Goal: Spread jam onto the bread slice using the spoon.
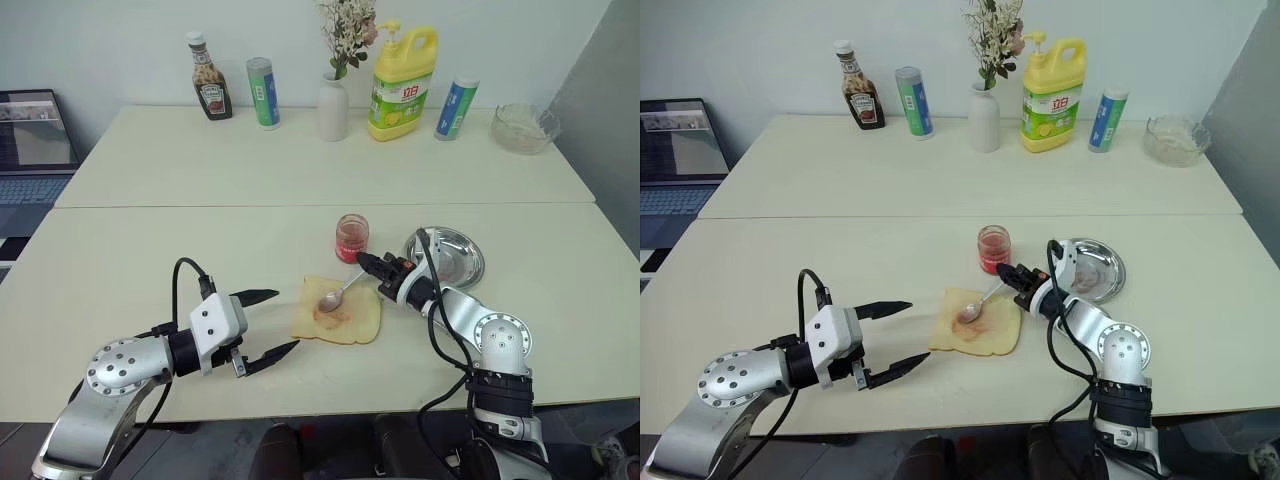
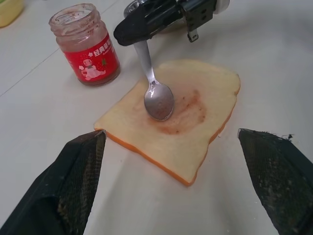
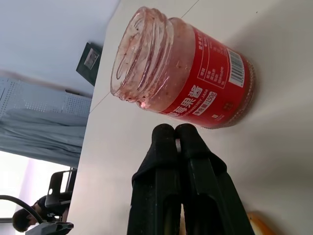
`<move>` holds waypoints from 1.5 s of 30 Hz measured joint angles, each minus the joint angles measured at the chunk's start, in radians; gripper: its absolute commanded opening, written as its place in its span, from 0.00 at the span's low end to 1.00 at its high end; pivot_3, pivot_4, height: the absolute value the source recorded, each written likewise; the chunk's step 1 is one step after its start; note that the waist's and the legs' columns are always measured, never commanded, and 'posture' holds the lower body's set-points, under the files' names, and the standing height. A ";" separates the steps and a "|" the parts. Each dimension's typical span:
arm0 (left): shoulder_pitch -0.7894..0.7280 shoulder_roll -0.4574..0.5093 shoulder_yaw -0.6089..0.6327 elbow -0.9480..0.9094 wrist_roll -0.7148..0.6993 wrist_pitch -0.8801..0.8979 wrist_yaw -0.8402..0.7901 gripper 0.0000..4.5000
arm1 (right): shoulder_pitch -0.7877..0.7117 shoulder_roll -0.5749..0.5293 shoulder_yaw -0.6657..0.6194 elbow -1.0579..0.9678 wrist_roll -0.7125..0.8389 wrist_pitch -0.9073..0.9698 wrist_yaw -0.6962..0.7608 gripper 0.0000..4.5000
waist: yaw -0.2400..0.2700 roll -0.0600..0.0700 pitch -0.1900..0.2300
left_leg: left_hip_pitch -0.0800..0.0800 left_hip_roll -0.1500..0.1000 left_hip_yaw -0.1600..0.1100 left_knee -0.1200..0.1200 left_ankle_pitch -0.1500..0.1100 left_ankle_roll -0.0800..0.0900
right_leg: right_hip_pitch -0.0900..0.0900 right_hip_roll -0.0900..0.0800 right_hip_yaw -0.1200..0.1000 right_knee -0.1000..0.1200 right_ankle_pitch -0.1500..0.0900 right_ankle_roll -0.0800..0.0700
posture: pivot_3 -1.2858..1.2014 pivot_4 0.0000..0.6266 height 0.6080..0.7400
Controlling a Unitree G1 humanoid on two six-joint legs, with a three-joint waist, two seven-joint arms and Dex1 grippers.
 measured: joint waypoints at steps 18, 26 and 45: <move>-0.023 0.000 -0.004 0.007 0.002 -0.007 -0.017 1.00 | 0.088 -0.232 -0.050 -0.075 0.164 0.083 0.058 0.01 | 0.001 0.000 0.000 | 0.000 0.000 0.000 0.001 0.000 0.000 | 0.001 0.000 0.000 0.000 -0.001 0.002 | 0.52 0.24 1.00; -0.098 -0.014 -0.002 0.001 -0.051 0.078 0.005 1.00 | 0.040 -0.246 -0.017 -0.149 0.138 -0.021 0.130 0.01 | 0.002 0.000 0.000 | 0.000 0.000 -0.001 0.001 0.000 0.000 | 0.001 0.000 0.000 0.000 -0.001 0.002 | 0.52 0.24 1.00; -0.552 -0.063 -0.241 -0.025 -0.100 0.336 0.010 1.00 | 0.073 -0.466 -0.216 -0.022 -0.048 -0.287 0.212 0.01 | 0.009 0.000 0.000 | 0.001 -0.001 0.000 0.001 0.000 0.000 | 0.002 0.002 0.001 0.000 -0.001 0.002 | 0.52 0.24 1.00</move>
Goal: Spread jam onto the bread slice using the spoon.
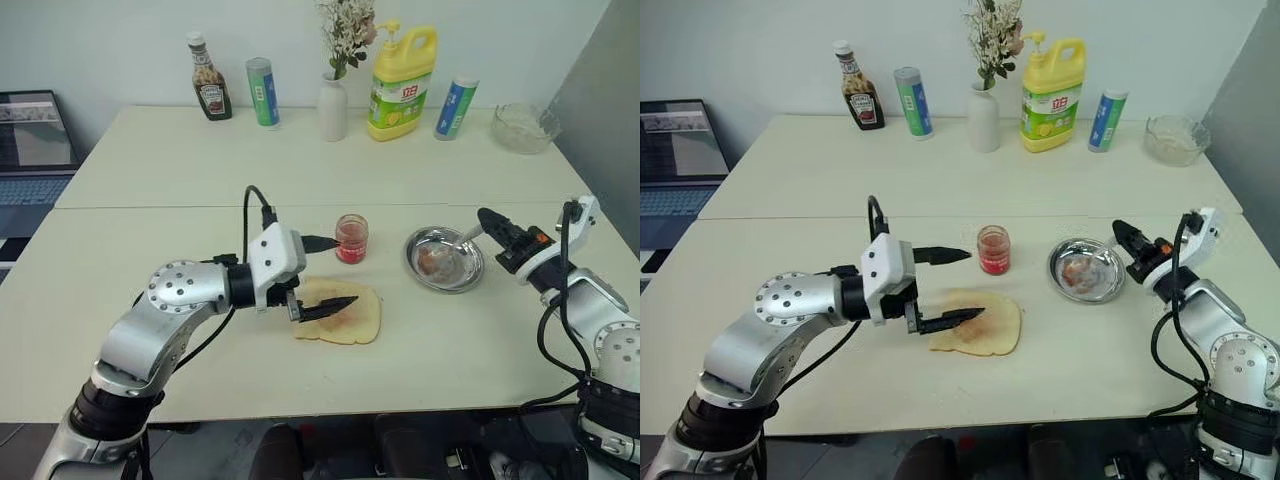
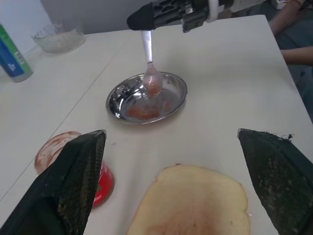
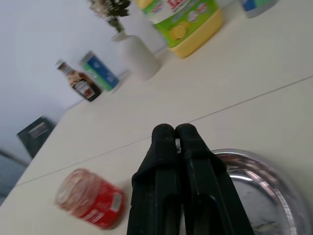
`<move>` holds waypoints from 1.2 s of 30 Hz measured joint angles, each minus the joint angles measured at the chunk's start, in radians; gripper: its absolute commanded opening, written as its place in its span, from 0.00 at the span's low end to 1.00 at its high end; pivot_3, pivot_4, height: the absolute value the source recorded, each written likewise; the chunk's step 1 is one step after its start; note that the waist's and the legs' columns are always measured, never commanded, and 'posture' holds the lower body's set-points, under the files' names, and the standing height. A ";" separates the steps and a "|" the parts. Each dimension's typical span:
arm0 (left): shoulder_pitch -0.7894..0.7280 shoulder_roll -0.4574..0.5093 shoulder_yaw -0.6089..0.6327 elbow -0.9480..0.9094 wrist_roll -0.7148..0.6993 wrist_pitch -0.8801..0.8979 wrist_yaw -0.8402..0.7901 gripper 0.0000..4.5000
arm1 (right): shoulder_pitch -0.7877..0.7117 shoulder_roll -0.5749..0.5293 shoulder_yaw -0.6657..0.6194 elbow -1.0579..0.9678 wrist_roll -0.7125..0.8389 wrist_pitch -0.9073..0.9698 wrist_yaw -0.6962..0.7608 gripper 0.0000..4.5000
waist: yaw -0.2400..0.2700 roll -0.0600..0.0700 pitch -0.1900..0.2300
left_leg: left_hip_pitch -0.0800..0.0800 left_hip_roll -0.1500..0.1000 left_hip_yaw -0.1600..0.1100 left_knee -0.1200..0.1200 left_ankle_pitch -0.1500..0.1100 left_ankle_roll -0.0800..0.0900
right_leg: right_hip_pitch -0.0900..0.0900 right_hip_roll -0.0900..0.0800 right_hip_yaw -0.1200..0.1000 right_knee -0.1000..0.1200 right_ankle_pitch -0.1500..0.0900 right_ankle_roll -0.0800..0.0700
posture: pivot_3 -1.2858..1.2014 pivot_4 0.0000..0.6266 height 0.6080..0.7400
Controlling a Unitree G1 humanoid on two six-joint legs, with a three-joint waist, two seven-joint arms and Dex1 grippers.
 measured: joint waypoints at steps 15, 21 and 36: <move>-0.082 -0.057 -0.076 0.010 0.048 0.042 0.036 1.00 | -0.135 -0.008 -0.021 0.427 -0.236 -0.211 0.139 0.17 | 0.006 0.000 0.000 | 0.001 0.000 0.000 0.000 0.000 0.000 | 0.002 0.000 0.000 0.000 0.001 -0.002 | 0.52 0.24 1.00; -0.083 -0.058 -0.078 0.009 0.061 0.042 0.037 1.00 | -0.102 -0.011 0.001 0.451 -0.305 -0.210 0.179 0.64 | 0.007 0.001 0.000 | 0.001 0.000 0.001 0.000 0.000 0.000 | 0.002 -0.001 0.001 0.000 0.001 -0.002 | 0.52 0.24 1.00; -0.103 -0.073 -0.091 0.024 0.091 0.035 0.033 1.00 | 0.038 -0.060 0.101 0.223 -0.448 -0.273 0.322 1.00 | 0.014 0.001 0.000 | 0.002 0.000 0.001 0.000 0.000 0.000 | 0.002 -0.001 0.000 0.000 0.001 -0.002 | 0.52 0.24 1.00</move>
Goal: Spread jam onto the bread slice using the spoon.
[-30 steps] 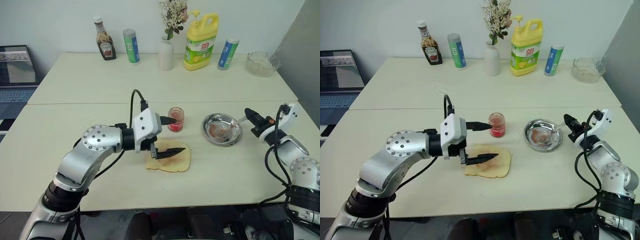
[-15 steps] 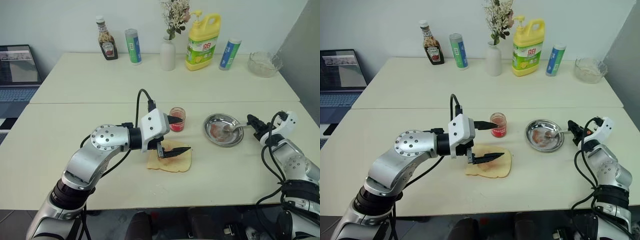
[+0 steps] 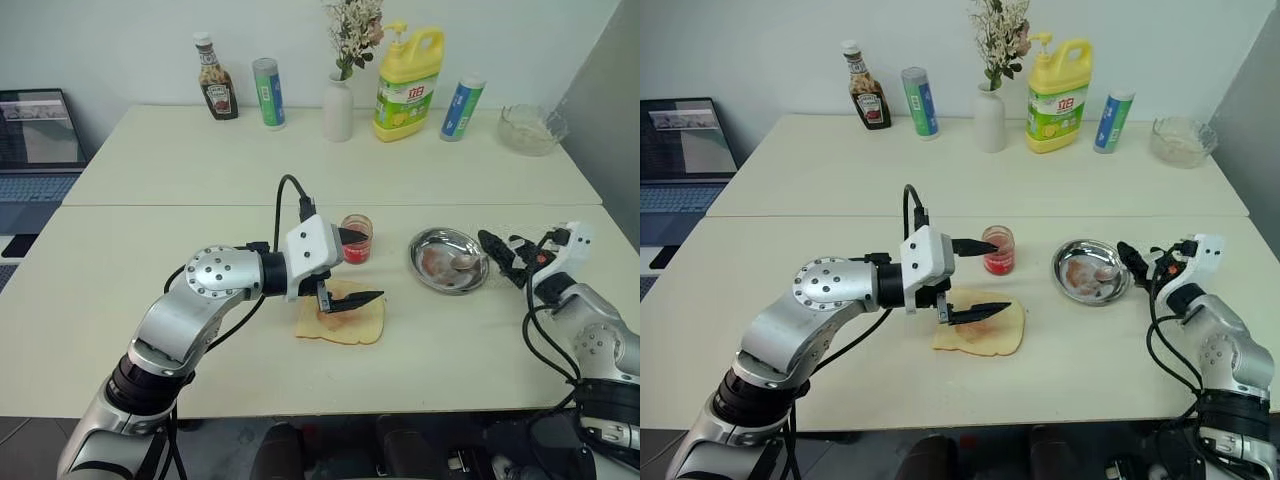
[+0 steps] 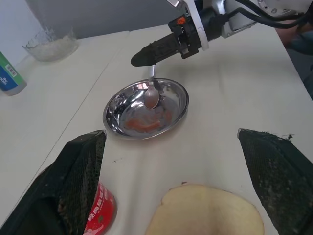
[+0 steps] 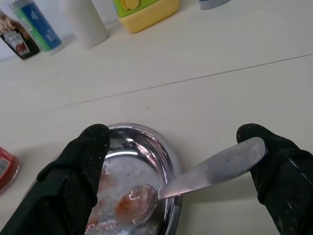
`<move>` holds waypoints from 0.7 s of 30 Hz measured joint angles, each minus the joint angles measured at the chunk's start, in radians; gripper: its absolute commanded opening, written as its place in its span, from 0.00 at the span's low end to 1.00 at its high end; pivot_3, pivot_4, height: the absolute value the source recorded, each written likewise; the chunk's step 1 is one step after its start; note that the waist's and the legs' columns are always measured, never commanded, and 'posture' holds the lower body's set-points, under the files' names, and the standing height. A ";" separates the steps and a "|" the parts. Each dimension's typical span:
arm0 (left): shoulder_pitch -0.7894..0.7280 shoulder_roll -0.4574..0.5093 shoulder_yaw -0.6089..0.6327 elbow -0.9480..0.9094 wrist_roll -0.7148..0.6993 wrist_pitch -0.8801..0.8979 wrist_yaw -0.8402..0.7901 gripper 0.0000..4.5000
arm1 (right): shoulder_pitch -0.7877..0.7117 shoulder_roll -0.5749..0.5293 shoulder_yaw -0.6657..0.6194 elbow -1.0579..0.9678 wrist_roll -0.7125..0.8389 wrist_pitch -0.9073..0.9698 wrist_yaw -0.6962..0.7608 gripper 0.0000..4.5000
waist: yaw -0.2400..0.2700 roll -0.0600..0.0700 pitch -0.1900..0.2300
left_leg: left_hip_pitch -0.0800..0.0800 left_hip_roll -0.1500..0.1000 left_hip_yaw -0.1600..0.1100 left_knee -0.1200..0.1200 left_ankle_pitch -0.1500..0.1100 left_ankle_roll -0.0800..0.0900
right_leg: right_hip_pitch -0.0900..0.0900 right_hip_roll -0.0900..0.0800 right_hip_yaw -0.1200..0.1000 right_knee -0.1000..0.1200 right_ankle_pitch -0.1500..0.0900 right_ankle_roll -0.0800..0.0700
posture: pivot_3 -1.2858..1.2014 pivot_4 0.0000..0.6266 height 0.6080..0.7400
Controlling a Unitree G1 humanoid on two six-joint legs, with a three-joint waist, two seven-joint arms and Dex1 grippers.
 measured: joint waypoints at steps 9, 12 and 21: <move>0.000 -0.003 -0.001 0.000 0.010 -0.001 -0.001 1.00 | 0.026 -0.029 0.041 -0.020 -0.128 -0.148 0.055 1.00 | 0.000 0.000 0.000 | 0.000 0.000 0.000 0.000 0.000 0.000 | 0.000 0.000 0.000 0.000 0.000 0.000 | 0.52 0.24 1.00; 0.000 -0.005 -0.002 0.000 0.013 -0.002 0.000 1.00 | 0.004 0.043 -0.046 -0.021 -0.017 -0.107 0.021 1.00 | 0.000 0.000 0.000 | 0.001 0.000 0.000 0.000 0.000 0.000 | 0.001 0.000 0.000 0.001 0.000 0.000 | 0.52 0.24 1.00; 0.001 -0.010 -0.003 0.002 0.023 -0.012 -0.001 1.00 | 0.011 0.054 -0.074 -0.080 0.077 -0.006 0.003 1.00 | 0.001 0.000 0.000 | 0.002 0.000 0.000 0.000 0.000 0.000 | 0.002 0.000 0.000 0.000 0.000 0.000 | 0.52 0.24 1.00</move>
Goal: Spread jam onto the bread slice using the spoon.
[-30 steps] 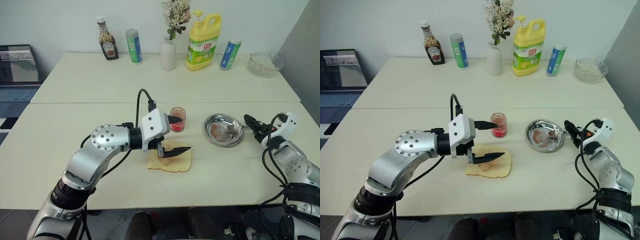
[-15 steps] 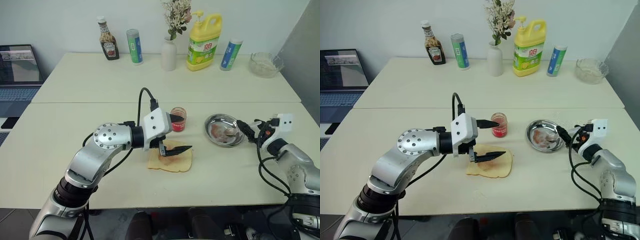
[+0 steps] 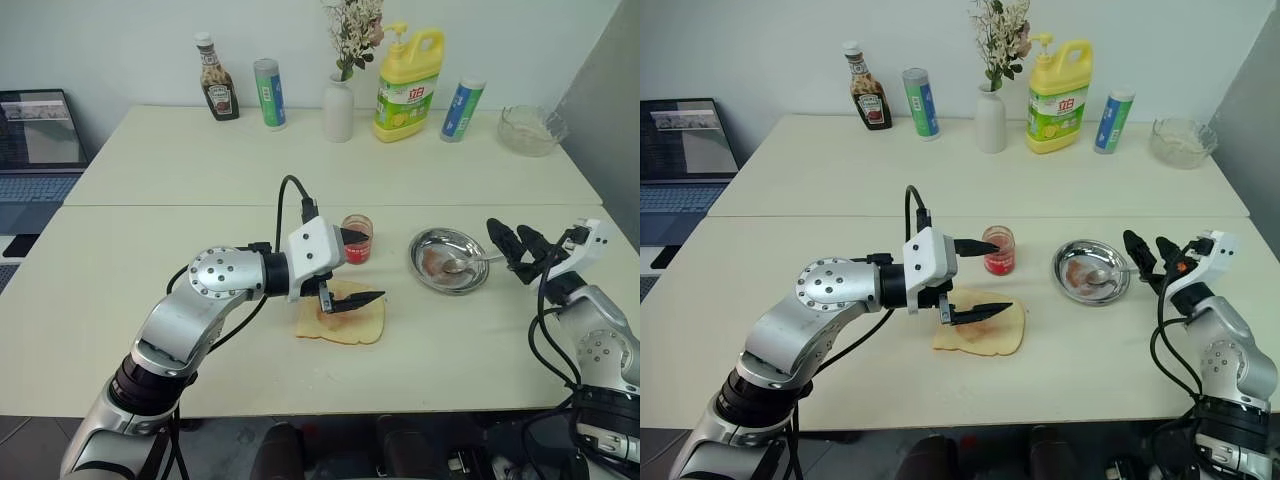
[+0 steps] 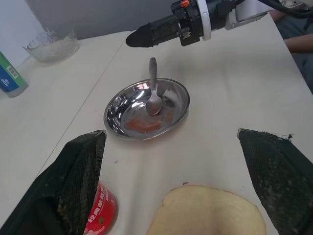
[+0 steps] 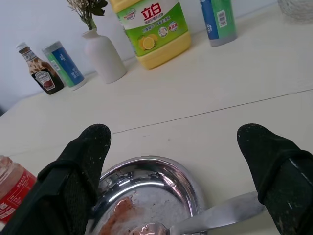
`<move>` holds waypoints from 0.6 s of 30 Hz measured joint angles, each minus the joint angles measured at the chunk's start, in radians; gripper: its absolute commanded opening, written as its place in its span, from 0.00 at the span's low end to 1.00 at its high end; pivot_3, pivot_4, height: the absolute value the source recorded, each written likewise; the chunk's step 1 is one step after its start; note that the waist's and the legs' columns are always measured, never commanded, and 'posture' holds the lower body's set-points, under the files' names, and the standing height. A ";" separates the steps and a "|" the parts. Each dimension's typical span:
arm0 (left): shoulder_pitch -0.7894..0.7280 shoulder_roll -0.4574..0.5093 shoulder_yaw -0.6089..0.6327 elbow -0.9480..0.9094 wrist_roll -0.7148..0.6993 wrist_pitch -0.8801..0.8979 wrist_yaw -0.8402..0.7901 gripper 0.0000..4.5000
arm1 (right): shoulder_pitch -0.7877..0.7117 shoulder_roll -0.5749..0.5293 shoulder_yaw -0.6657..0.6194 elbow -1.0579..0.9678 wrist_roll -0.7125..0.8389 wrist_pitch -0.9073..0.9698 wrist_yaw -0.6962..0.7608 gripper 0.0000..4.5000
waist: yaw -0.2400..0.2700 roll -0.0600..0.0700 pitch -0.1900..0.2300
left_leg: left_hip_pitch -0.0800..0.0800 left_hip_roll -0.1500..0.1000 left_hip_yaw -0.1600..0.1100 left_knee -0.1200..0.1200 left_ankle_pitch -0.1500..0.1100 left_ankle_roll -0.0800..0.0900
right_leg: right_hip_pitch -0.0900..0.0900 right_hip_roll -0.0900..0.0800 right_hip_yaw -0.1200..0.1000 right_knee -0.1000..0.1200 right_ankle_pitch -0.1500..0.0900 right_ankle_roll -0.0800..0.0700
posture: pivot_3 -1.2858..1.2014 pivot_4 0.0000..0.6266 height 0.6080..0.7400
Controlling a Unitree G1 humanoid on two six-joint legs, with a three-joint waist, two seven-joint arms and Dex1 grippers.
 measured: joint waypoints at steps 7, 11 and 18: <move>0.024 0.025 0.024 0.006 0.007 -0.009 -0.010 1.00 | 0.069 -0.095 0.075 -0.120 -0.082 -0.032 0.083 1.00 | -0.001 0.000 0.000 | 0.001 0.000 0.000 0.000 0.000 0.000 | 0.000 0.000 0.000 0.000 0.000 0.000 | 0.52 0.24 1.00; 0.066 0.081 0.098 0.009 -0.004 0.012 -0.009 1.00 | 0.163 -0.178 0.095 -0.243 -0.098 -0.038 0.164 1.00 | 0.000 0.000 0.000 | 0.001 0.000 0.000 -0.001 0.000 0.000 | 0.001 0.000 0.000 0.000 -0.001 0.001 | 0.52 0.24 1.00; 0.249 0.286 0.262 0.092 0.014 -0.049 -0.089 1.00 | 0.419 -0.383 0.064 -0.489 -0.037 0.014 0.395 1.00 | 0.001 -0.001 0.000 | 0.003 0.000 0.000 -0.001 0.000 0.000 | 0.003 -0.001 -0.001 0.000 -0.003 0.004 | 0.52 0.24 1.00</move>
